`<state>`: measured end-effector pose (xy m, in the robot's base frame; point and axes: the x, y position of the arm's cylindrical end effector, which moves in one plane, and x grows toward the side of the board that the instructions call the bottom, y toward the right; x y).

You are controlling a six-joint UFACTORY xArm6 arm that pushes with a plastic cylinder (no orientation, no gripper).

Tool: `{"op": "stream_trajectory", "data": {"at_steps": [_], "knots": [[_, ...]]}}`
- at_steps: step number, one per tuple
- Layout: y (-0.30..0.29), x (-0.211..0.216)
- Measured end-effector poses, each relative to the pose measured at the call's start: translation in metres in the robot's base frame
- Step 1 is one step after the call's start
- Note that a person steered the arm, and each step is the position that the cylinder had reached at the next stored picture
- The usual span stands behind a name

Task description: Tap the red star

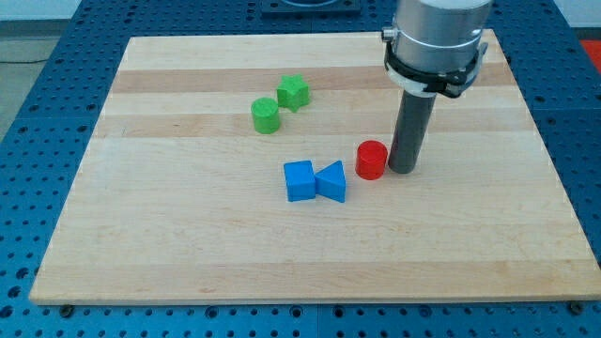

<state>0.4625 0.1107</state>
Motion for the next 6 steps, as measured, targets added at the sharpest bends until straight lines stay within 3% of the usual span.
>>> {"op": "stream_trajectory", "data": {"at_steps": [3, 4, 6], "knots": [[0.139, -0.110], [0.160, -0.151], [0.143, -0.216]]}}
